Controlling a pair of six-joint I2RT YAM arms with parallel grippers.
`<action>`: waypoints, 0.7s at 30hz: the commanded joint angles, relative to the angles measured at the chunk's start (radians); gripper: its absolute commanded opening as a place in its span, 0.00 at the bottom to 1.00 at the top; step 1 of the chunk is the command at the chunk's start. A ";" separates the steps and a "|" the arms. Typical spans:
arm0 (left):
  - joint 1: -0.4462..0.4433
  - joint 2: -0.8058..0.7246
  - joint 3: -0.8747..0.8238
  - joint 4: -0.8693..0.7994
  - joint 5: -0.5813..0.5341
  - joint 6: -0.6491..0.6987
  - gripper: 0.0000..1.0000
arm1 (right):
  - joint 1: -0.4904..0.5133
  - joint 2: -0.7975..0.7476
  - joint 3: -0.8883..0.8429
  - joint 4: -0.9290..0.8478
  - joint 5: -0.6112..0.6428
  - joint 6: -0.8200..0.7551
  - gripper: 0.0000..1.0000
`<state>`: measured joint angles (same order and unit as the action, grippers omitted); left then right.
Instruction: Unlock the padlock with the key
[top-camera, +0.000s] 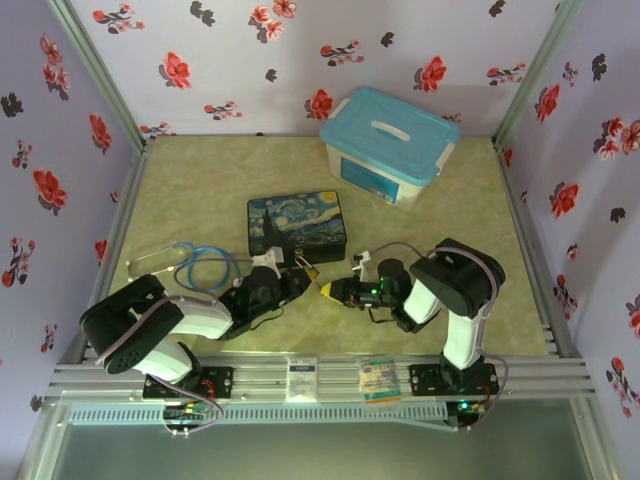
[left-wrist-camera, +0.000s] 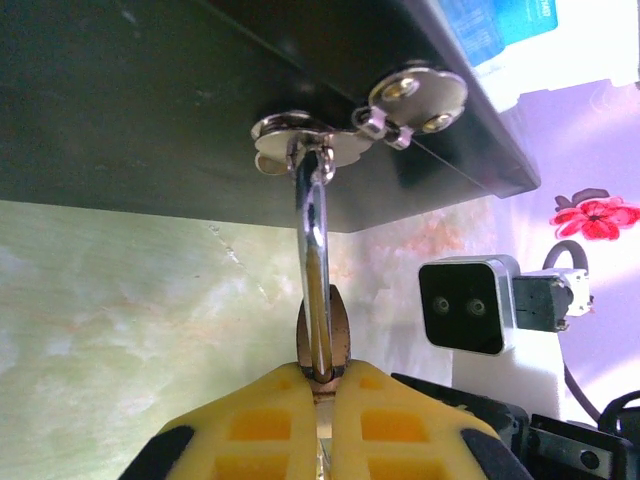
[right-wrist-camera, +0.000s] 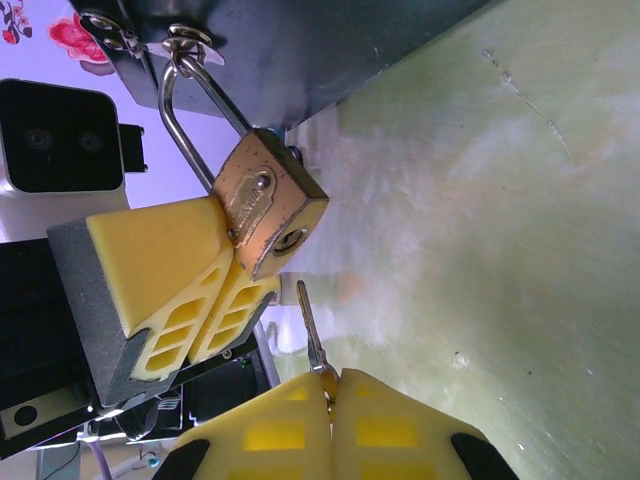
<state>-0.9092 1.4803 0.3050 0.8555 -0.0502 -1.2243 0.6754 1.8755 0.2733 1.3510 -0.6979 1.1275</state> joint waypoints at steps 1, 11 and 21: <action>0.007 0.008 0.000 0.131 0.010 -0.004 0.00 | -0.013 -0.007 0.016 0.034 -0.018 -0.003 0.00; 0.010 0.042 -0.029 0.162 0.018 -0.015 0.00 | -0.031 -0.026 0.013 0.034 -0.030 0.000 0.00; 0.012 0.073 -0.033 0.224 0.020 -0.042 0.00 | -0.047 -0.018 0.003 0.034 -0.034 -0.006 0.00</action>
<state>-0.9047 1.5467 0.2760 0.9657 -0.0307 -1.2587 0.6361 1.8698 0.2733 1.3575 -0.7151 1.1301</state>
